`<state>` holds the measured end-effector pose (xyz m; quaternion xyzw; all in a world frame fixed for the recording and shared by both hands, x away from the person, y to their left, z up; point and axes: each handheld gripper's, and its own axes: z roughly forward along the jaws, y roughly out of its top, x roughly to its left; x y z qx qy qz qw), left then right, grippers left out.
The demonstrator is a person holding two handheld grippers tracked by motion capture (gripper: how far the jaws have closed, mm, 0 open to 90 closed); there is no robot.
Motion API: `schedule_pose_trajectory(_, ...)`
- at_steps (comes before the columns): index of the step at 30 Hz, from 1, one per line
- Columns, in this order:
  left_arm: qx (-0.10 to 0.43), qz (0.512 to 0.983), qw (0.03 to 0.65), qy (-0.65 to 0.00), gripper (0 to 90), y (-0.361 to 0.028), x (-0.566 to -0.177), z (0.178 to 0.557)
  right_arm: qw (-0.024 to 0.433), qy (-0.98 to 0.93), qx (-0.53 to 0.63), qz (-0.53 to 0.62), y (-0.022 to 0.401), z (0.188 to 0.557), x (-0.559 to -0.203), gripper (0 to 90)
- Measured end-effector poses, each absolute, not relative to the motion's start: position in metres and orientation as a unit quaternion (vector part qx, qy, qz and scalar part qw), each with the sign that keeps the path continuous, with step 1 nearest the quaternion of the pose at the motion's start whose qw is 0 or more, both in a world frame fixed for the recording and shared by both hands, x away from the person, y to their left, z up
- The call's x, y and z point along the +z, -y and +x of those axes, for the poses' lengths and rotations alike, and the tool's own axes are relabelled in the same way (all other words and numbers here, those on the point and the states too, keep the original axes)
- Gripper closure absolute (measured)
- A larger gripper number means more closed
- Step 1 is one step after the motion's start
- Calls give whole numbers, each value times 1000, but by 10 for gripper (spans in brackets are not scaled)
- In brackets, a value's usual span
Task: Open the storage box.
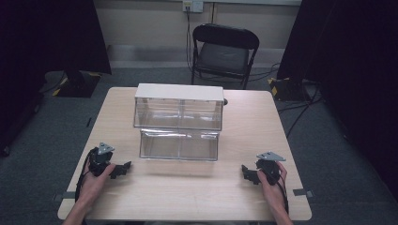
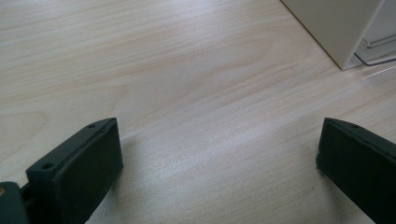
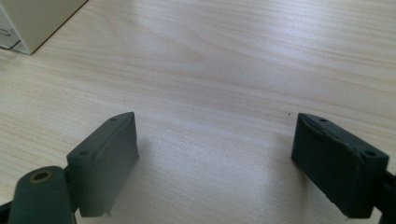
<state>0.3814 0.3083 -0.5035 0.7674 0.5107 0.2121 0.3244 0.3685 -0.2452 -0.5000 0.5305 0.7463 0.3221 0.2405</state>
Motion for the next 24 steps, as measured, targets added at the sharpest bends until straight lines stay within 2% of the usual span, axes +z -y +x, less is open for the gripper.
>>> schedule_pose_trajectory(5, 215, 766, 321, -514, 0, -307, -503, 381, 240, -746, 322, 530, 245, 369, -500, 136)
schedule_pose_trajectory(10, 213, 765, 319, -518, 55, -307, -500, 379, 240, -746, 322, 530, 245, 369, -500, 136)
schedule_pose_trajectory(13, 213, 760, 323, -522, 176, -306, -498, 377, 240, -746, 322, 531, 245, 369, -500, 136)
schedule_pose_trajectory(24, 205, 771, 382, -466, 168, -287, -480, 365, 240, -746, 322, 530, 245, 369, -500, 136)
